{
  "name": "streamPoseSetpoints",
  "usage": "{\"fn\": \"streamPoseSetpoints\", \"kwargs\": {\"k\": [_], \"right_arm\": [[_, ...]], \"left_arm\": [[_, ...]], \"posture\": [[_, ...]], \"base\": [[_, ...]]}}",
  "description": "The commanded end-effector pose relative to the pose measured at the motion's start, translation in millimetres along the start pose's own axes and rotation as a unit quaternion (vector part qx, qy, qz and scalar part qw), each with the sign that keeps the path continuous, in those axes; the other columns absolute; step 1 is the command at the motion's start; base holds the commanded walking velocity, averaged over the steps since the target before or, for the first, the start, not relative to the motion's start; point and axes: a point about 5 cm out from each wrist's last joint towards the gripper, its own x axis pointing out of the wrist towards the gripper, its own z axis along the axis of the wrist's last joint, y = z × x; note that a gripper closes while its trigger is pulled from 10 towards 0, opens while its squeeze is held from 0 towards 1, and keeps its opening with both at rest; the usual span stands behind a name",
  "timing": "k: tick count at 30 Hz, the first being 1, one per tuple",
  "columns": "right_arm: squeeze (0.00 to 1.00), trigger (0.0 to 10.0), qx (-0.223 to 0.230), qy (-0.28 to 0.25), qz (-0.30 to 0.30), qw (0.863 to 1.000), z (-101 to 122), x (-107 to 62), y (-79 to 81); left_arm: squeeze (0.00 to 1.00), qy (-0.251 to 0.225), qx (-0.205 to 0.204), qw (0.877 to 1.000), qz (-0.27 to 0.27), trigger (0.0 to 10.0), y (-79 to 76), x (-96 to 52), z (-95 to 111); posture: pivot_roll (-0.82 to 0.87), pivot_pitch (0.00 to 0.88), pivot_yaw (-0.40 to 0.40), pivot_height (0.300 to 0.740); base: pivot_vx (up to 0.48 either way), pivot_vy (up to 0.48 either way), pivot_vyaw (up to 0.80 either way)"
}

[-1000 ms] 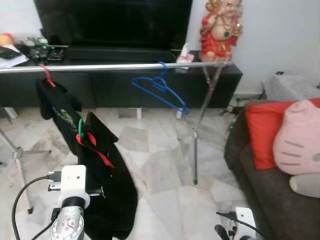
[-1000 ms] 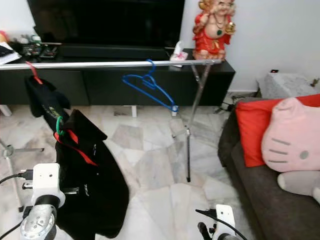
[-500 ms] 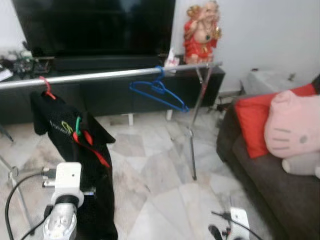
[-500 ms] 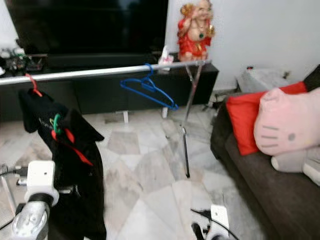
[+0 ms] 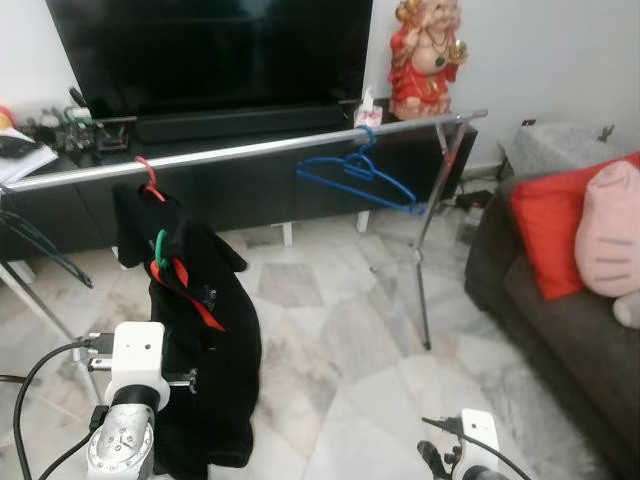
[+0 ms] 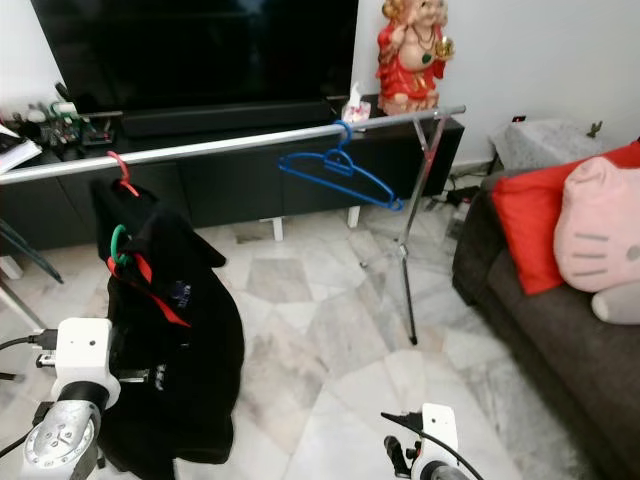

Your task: Hang hanger

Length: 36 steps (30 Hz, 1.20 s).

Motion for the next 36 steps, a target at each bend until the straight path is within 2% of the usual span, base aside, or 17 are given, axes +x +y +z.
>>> {"fn": "streamPoseSetpoints", "kwargs": {"k": [1,12,16,36], "right_arm": [[0.0,10.0,0.002,0.007,-0.009,1.0,-4.8,-1.9,-4.9],[0.0,10.0,0.002,0.002,-0.016,1.0,-2.9,-1.3,-4.2],[0.0,10.0,0.003,-0.005,-0.034,0.999,-1.8,-1.3,-5.8],[0.0,10.0,0.01,-0.016,-0.04,0.999,1.5,-0.9,-5.5]], "left_arm": [[0.0,-0.025,0.011,1.0,-0.01,10.0,-3.6,2.8,11.3],[0.0,-0.024,0.003,1.0,-0.019,10.0,-4.5,2.0,11.5],[0.0,-0.022,0.004,1.0,-0.017,10.0,-3.1,1.9,11.0],[0.0,-0.023,0.002,1.0,-0.013,10.0,-1.1,3.3,11.8]], "posture": [[0.03,0.0,-0.019,0.74],[0.03,0.0,-0.011,0.74],[0.03,0.0,-0.009,0.74],[0.03,0.0,-0.014,0.74]], "base": [[0.0,0.0,0.0],[0.0,0.0,0.0],[-0.247,0.0,0.0],[-0.28,0.0,0.0]]}}
